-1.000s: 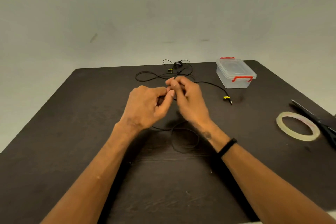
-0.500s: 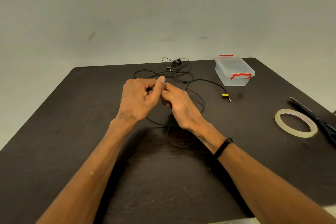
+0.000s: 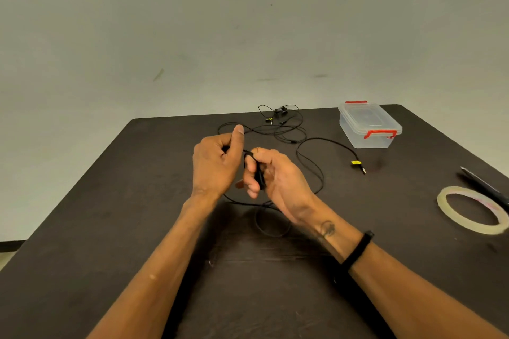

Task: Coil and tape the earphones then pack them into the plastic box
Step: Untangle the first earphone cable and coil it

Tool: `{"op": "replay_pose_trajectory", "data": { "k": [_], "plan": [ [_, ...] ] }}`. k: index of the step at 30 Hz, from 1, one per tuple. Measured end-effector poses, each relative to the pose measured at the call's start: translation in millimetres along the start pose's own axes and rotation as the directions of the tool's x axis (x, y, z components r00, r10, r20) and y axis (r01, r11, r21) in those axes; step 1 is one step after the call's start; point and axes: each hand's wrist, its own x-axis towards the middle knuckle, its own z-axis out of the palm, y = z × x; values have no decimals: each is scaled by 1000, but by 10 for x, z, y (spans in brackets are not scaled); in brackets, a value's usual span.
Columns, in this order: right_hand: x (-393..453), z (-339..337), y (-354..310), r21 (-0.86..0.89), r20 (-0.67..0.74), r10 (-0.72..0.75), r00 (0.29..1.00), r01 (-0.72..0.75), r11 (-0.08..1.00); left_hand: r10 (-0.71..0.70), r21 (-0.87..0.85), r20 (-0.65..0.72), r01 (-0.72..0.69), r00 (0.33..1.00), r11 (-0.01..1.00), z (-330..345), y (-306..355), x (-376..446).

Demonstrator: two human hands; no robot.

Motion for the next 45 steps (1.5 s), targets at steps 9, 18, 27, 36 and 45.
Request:
{"op": "replay_pose_trajectory", "data": {
  "k": [9, 18, 27, 36, 45],
  "plan": [
    [18, -65, -94, 516, 95, 69, 993, -109, 850, -149, -219, 159, 182, 976, 959, 66, -123, -10],
    [-2, -4, -167, 634, 89, 115, 989, -145, 760, -195, -246, 235, 252, 952, 936, 49, -124, 2],
    [89, -174, -201, 551, -111, 70, 991, 2, 835, -75, -263, 135, 109, 988, 959, 28, 10, 4],
    [113, -258, -177, 413, -282, 12, 959, 110, 904, 76, 24, 337, -89, 938, 996, 97, 10, -66],
    [114, -295, -140, 364, -338, 34, 941, 97, 926, 91, 32, 276, -104, 957, 994, 90, -7, -46]
  ]
}}
